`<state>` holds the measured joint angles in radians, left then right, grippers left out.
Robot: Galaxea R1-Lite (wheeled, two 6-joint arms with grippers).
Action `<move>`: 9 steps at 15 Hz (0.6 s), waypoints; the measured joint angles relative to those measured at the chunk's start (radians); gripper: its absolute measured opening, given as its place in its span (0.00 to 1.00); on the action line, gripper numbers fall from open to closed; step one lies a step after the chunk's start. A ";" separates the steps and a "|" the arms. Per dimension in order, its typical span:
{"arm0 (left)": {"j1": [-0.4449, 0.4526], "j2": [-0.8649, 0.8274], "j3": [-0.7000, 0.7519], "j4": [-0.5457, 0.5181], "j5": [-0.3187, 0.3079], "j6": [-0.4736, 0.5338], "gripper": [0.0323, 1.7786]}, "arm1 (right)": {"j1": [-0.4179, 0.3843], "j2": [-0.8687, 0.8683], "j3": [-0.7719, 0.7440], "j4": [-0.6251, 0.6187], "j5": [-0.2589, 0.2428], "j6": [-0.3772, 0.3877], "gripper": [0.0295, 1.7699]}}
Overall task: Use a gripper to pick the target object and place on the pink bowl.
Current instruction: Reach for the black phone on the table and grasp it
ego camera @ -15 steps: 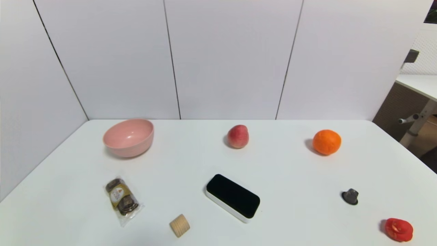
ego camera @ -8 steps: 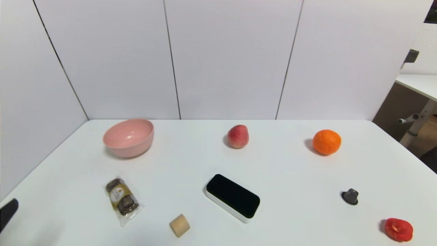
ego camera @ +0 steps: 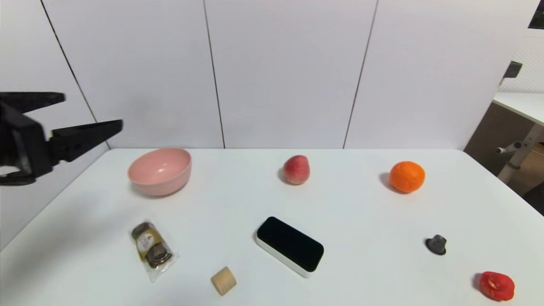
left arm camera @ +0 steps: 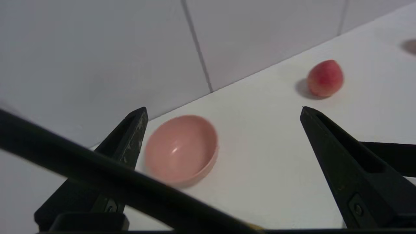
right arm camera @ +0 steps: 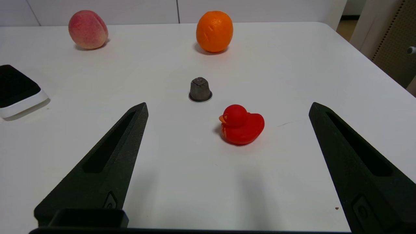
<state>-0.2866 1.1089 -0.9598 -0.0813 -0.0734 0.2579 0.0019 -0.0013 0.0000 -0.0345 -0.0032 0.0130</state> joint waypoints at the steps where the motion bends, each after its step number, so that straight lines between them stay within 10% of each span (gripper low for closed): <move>1: -0.069 0.060 -0.043 0.007 -0.001 0.007 0.95 | 0.000 0.000 0.000 0.000 0.000 0.000 0.97; 5: -0.273 0.259 -0.166 0.035 -0.013 0.049 0.95 | 0.000 0.000 0.000 0.000 0.000 0.000 0.97; 9: -0.388 0.415 -0.283 0.134 -0.155 0.124 0.95 | 0.000 0.000 0.000 0.000 0.000 0.001 0.97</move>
<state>-0.6743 1.5240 -1.2426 0.0532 -0.2285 0.3823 0.0023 -0.0013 0.0000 -0.0345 -0.0032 0.0138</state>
